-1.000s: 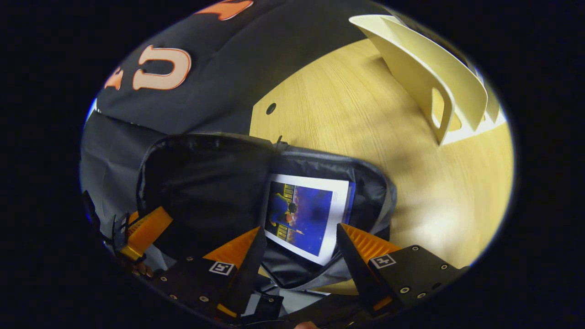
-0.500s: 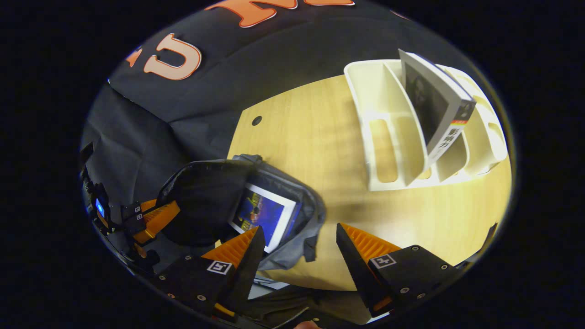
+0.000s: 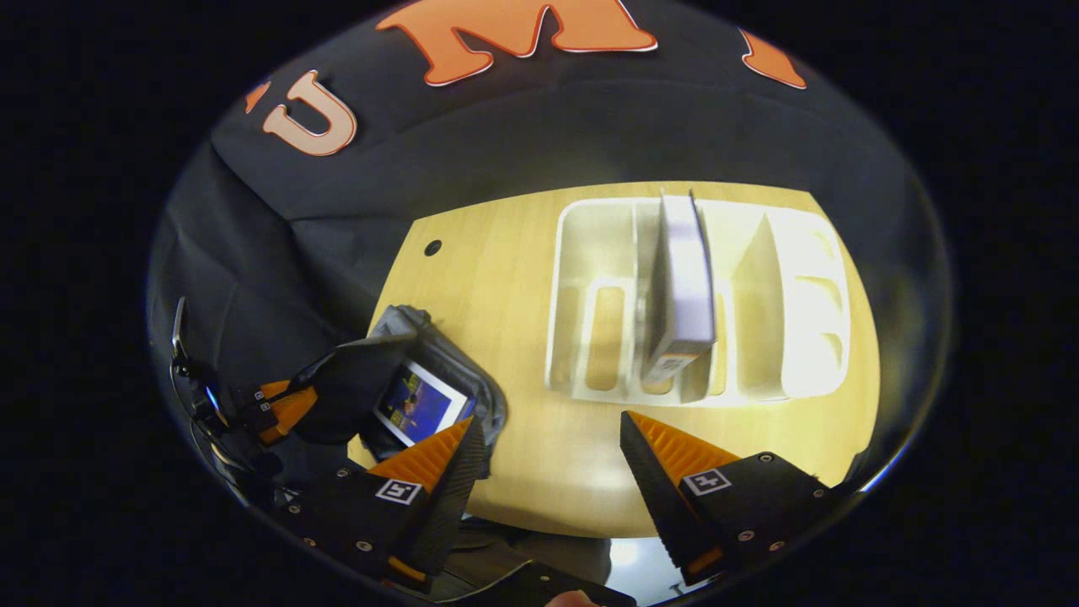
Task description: Open the schoolbag, grab two books from the bookshelf and put them into the schoolbag.
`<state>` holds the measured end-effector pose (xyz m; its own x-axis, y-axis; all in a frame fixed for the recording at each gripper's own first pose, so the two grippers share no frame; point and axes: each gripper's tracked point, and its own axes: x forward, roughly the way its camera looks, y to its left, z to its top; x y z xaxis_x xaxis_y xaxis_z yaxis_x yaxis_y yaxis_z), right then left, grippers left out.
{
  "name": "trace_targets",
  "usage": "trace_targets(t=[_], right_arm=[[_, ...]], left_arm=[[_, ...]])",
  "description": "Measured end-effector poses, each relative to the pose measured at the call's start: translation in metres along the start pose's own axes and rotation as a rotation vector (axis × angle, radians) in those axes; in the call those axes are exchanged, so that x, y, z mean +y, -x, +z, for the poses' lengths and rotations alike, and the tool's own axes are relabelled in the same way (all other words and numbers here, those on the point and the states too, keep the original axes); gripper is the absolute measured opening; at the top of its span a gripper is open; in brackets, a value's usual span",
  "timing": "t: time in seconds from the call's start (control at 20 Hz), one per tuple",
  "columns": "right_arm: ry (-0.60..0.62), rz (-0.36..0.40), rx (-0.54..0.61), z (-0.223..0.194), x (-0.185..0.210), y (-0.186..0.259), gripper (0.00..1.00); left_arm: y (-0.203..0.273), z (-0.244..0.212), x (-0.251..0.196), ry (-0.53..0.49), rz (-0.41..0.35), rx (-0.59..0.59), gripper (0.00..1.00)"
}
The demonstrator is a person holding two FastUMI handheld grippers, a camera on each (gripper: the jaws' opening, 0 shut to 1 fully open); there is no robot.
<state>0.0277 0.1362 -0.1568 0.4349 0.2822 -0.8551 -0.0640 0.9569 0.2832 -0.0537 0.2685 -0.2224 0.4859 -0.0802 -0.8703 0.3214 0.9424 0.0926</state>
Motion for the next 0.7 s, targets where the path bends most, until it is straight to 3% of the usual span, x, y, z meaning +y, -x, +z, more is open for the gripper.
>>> trace_targets(t=[0.3, 0.7], right_arm=[[0.031, -0.058, 0.009, 0.042, -0.043, 0.004, 0.96], [0.018, -0.038, 0.091, 0.070, -0.067, -0.047, 0.96]], left_arm=[[-0.002, -0.002, -0.006, 0.040, 0.032, 0.028, 0.05], [-0.004, -0.006, -0.012, 0.092, 0.087, 0.075, 0.05]])
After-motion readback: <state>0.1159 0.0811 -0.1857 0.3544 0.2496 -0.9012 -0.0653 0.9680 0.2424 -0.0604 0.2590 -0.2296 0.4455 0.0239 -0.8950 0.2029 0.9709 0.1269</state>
